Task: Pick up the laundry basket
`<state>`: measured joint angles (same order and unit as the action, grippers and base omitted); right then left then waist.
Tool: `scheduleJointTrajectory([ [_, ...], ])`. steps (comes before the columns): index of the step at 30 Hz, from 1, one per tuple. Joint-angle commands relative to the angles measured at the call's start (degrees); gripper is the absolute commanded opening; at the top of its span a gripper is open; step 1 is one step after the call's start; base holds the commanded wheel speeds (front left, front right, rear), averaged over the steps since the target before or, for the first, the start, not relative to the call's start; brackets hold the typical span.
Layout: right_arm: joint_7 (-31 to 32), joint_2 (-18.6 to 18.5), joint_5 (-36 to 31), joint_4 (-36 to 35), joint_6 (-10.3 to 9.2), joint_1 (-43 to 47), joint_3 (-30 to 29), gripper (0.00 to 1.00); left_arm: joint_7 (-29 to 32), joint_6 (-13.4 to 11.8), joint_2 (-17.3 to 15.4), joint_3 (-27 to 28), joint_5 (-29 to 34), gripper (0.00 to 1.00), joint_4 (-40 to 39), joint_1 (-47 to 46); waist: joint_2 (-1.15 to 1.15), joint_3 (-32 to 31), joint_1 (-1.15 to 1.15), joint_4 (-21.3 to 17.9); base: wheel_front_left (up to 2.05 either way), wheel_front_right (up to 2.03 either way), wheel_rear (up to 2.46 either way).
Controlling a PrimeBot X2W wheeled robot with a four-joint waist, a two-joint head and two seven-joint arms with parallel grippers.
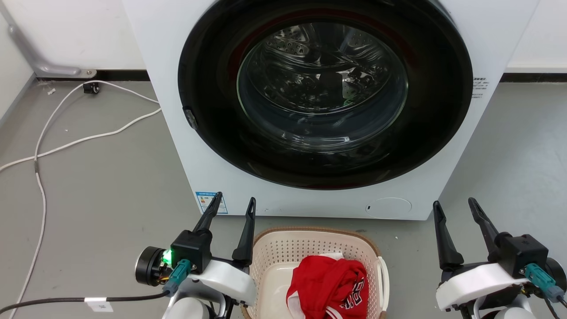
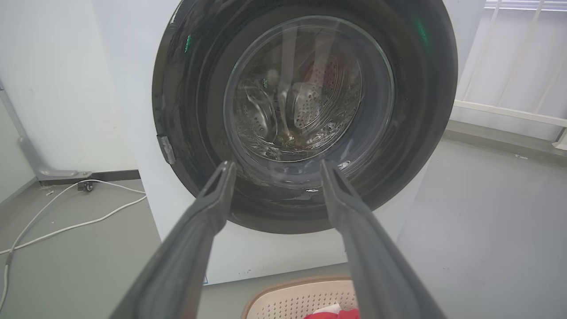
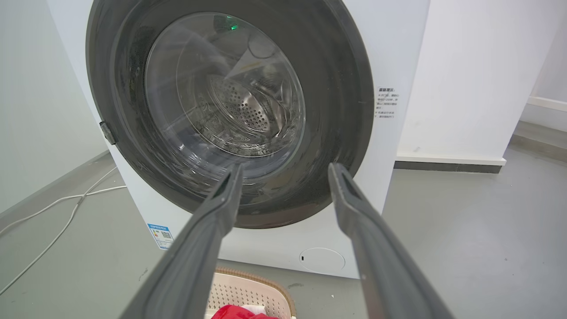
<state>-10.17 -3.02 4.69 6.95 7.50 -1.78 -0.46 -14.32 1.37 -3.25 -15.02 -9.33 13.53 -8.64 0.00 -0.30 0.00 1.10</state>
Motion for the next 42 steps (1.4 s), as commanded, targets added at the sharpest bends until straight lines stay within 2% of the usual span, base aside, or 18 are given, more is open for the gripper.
scheduleJointTrajectory([
  [1,-0.39,0.17,-0.57,-0.23,-0.02,0.57,0.04,1.0,-0.34,0.07,0.03,-0.01,0.85,1.0,0.01,-0.65,0.0,0.01,0.0,0.03,0.0,0.0,0.0],
  [7,-0.64,0.19,-1.95,-0.17,-0.02,0.61,0.22,1.0,-0.96,0.33,0.22,-0.01,2.67,1.0,0.56,-0.59,0.0,0.06,0.0,0.1,0.0,0.0,0.0],
  [28,-0.79,0.2,-0.43,0.95,-0.02,-0.41,-0.1,1.0,-0.91,0.69,0.37,0.4,1.46,1.0,1.8,-1.15,0.0,0.72,0.0,0.01,0.0,0.0,0.0],
  [35,-0.64,0.19,-0.47,1.19,-0.02,-2.48,-0.61,1.0,-0.91,-0.22,0.37,0.34,1.31,1.0,2.51,-3.66,0.0,5.64,0.0,-0.7,0.0,0.0,0.0],
  [42,-0.9,0.11,-0.06,3.48,-0.02,-6.91,-0.78,1.0,-0.9,-1.15,0.36,0.38,-0.03,1.0,5.43,-8.79,0.0,14.82,0.0,-1.65,0.0,0.0,0.0],
])
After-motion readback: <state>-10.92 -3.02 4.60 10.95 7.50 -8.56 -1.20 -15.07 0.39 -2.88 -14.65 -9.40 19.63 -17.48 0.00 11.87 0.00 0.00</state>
